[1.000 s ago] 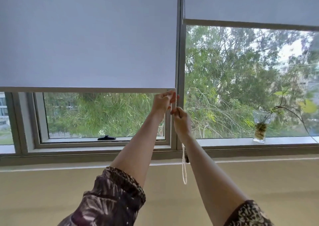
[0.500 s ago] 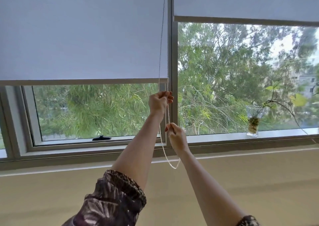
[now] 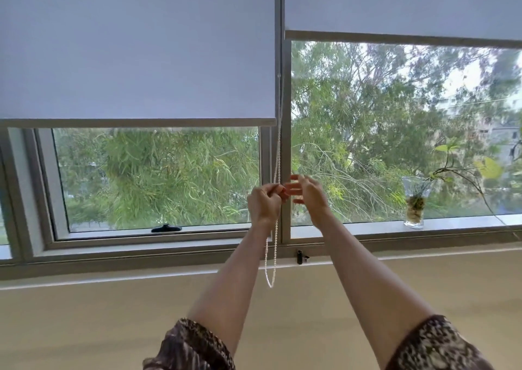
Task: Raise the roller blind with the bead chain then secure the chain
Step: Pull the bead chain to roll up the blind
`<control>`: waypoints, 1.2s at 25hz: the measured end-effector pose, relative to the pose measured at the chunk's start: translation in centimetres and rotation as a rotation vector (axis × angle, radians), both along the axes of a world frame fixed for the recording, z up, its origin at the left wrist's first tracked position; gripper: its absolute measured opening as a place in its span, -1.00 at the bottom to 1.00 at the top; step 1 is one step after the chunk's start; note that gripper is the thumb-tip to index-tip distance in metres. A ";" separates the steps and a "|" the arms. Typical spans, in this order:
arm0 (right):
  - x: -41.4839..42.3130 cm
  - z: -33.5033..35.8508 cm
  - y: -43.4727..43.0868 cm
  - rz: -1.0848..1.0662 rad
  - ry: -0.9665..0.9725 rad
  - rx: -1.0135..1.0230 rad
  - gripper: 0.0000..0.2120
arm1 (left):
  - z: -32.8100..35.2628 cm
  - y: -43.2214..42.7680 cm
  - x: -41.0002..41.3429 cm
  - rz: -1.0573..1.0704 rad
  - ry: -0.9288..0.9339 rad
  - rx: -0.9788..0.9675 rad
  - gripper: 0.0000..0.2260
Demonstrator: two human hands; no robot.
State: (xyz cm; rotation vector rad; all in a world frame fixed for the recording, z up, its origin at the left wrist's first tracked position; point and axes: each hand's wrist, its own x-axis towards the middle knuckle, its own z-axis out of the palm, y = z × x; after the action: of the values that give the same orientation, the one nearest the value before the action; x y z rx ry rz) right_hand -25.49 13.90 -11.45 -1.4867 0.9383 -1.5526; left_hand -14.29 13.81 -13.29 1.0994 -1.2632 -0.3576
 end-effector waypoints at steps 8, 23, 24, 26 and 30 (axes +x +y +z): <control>3.5 8.5 -0.3 -0.088 0.049 -0.157 -0.75 | -5.7 0.5 -0.3 -0.080 0.022 0.071 -0.85; 4.2 0.0 -1.1 -0.191 0.117 -0.205 -0.78 | -0.4 -0.5 4.0 -0.354 -0.143 0.375 -0.79; 4.1 -1.0 -1.1 -0.186 0.127 -0.191 -0.79 | 0.7 -0.5 3.8 -0.353 -0.065 0.322 -0.81; 4.1 -2.7 -1.1 -0.184 0.149 -0.175 -0.79 | 2.9 -0.5 3.0 -0.336 0.057 0.238 -0.82; 3.9 -5.4 -1.0 -0.176 0.153 -0.135 -0.75 | 6.7 -1.0 1.1 -0.340 0.157 0.131 -0.79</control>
State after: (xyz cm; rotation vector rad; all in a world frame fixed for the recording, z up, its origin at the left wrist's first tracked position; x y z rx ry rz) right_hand -21.55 12.88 -16.89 -1.6745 1.0965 -1.6739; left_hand -13.18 12.77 -6.64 0.9435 -1.2999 -0.7777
